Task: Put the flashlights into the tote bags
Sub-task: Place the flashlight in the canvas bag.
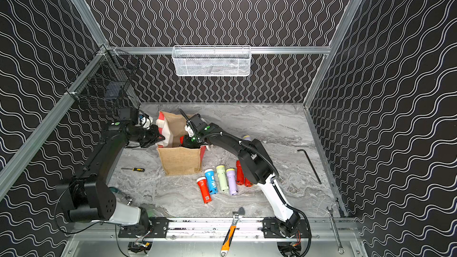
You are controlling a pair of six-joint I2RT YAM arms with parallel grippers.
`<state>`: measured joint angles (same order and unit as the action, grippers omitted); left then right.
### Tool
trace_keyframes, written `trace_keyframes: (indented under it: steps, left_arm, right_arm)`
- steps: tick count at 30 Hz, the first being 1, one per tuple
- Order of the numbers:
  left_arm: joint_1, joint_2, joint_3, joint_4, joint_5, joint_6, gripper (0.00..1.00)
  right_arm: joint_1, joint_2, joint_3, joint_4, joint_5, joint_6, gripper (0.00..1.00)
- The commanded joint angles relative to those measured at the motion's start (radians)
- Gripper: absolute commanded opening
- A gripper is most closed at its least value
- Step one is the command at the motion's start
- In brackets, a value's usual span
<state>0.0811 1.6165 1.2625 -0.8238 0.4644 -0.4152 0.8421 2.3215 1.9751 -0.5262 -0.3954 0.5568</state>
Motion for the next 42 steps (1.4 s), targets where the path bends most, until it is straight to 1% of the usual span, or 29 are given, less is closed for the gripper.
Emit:
trace_keyframes:
  steps: [1,7,12,16,18,25,28,36,39,42]
  left_arm:
    - [0.0,0.006,-0.005,0.017,0.005,0.025,0.02]
    - [0.001,0.0,-0.01,0.019,-0.008,0.029,0.02]
    - [0.002,0.009,-0.011,0.02,-0.009,0.029,0.02]
    - [0.0,0.012,-0.014,0.022,-0.011,0.029,0.02]
    - [0.0,0.013,-0.014,0.022,-0.009,0.03,0.02]
    - [0.001,0.012,-0.017,0.025,-0.012,0.028,0.02]
    - [0.001,0.01,-0.017,0.024,-0.01,0.029,0.02]
    - [0.001,0.002,-0.017,0.023,-0.011,0.029,0.02]
    - [0.0,0.005,-0.016,0.023,-0.01,0.029,0.02]
    - [0.001,0.006,-0.013,0.022,-0.01,0.028,0.02]
  right_arm:
    - [0.005,0.013,-0.02,-0.049,0.026,-0.02,0.29]
    - [0.02,0.036,-0.047,-0.1,0.059,-0.052,0.3]
    - [0.023,0.039,-0.062,-0.098,0.065,-0.056,0.3]
    - [0.023,0.04,-0.04,-0.104,0.086,-0.068,0.31]
    - [0.023,0.049,-0.014,-0.125,0.097,-0.075,0.34]
    - [0.023,0.058,0.043,-0.179,0.157,-0.107,0.48]
    - [0.022,0.046,0.054,-0.185,0.162,-0.121,0.57]
    - [0.02,-0.004,0.116,-0.188,0.141,-0.145,0.58]
    - [0.017,-0.046,0.143,-0.178,0.128,-0.161,0.59]
    - [0.012,-0.108,0.135,-0.142,0.107,-0.169,0.61]
